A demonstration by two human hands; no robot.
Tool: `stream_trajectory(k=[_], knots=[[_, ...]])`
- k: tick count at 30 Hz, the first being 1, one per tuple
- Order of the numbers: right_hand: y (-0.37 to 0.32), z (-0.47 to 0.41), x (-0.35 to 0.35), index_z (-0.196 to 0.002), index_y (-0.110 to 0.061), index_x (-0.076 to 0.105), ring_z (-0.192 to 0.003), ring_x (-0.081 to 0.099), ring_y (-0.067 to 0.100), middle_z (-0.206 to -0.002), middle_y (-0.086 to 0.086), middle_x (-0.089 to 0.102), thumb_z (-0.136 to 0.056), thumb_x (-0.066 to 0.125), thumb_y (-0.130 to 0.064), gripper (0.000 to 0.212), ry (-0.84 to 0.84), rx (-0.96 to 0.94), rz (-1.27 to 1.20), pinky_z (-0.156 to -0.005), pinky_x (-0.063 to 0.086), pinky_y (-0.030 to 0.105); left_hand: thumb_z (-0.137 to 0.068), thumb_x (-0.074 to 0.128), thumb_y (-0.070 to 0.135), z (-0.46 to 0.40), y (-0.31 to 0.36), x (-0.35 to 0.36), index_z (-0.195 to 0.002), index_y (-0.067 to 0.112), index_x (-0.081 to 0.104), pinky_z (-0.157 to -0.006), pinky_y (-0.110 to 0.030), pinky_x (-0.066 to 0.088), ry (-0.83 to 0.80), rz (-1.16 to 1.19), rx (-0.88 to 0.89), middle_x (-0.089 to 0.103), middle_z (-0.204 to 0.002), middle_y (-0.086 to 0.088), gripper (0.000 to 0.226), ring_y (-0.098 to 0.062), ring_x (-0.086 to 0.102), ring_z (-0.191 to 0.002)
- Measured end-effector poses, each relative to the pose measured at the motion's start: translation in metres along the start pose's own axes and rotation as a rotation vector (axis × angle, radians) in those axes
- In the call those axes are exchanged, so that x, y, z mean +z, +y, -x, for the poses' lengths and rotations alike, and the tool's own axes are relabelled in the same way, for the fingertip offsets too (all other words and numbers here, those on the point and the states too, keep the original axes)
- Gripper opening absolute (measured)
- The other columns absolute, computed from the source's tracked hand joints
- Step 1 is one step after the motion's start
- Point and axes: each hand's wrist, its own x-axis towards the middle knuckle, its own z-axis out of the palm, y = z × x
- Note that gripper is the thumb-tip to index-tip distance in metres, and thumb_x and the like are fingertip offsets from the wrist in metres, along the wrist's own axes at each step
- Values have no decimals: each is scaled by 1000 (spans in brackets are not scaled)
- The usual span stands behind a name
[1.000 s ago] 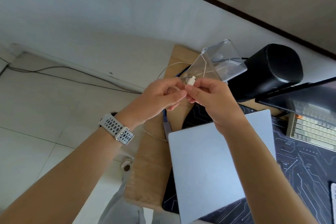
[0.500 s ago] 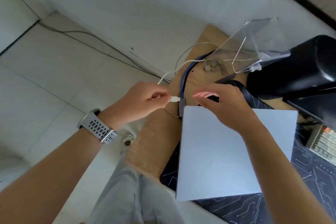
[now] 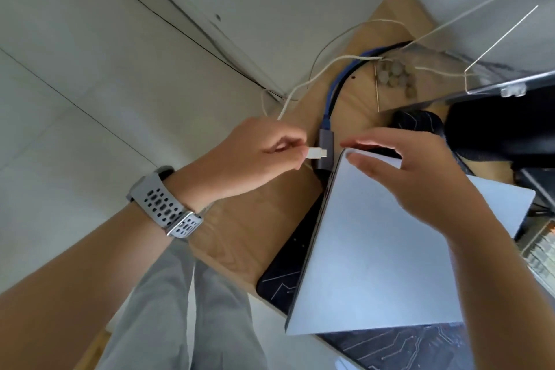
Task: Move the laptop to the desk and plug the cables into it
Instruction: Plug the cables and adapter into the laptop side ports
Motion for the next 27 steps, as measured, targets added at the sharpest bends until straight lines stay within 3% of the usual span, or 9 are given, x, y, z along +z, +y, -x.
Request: stream_trajectory(k=[6,8,13,19,27], knots=[[-7,-3,-2,-90,-45,61,-93,54,-23,-84,-41,63,-79,55,-43,13,-36,-12,-24,-77,34,-4,-94,55,15,-3,-15,10,-70,9,62,-44,-12,23,-77,72,44,39,-44,9,25,-6,36,-39],[-8,-5,-1,-89,-48,59,-92,54,-24,-92,-46,59,-77,53,-45,14,-44,-18,-31,-76,34,-4,-92,54,20,-6,-20,10,-68,13,61,-45,-13,23,-90,88,48,41,-44,8,25,-7,37,-40],[-4,-5,0,-94,-40,65,-95,56,-21,-103,-37,60,-84,62,-40,10,-23,-17,-20,-79,35,-4,-88,53,23,-11,-25,7,-66,12,61,-47,-14,22,-120,98,37,40,-45,8,25,-8,37,-42],[-4,-5,2,-93,-44,62,-95,56,-21,-104,-38,59,-83,66,-39,12,-5,-14,-41,-79,35,-4,-88,54,22,-10,-26,12,-67,8,61,-47,-13,23,-143,75,53,44,-46,3,27,-8,37,-43],[-3,-5,4,-94,-42,63,-95,58,-17,-102,-34,62,-82,60,-35,14,-6,-22,-39,-81,37,-1,-88,53,21,-8,-26,17,-67,6,60,-48,-14,24,-134,95,65,43,-47,3,27,-9,37,-45]])
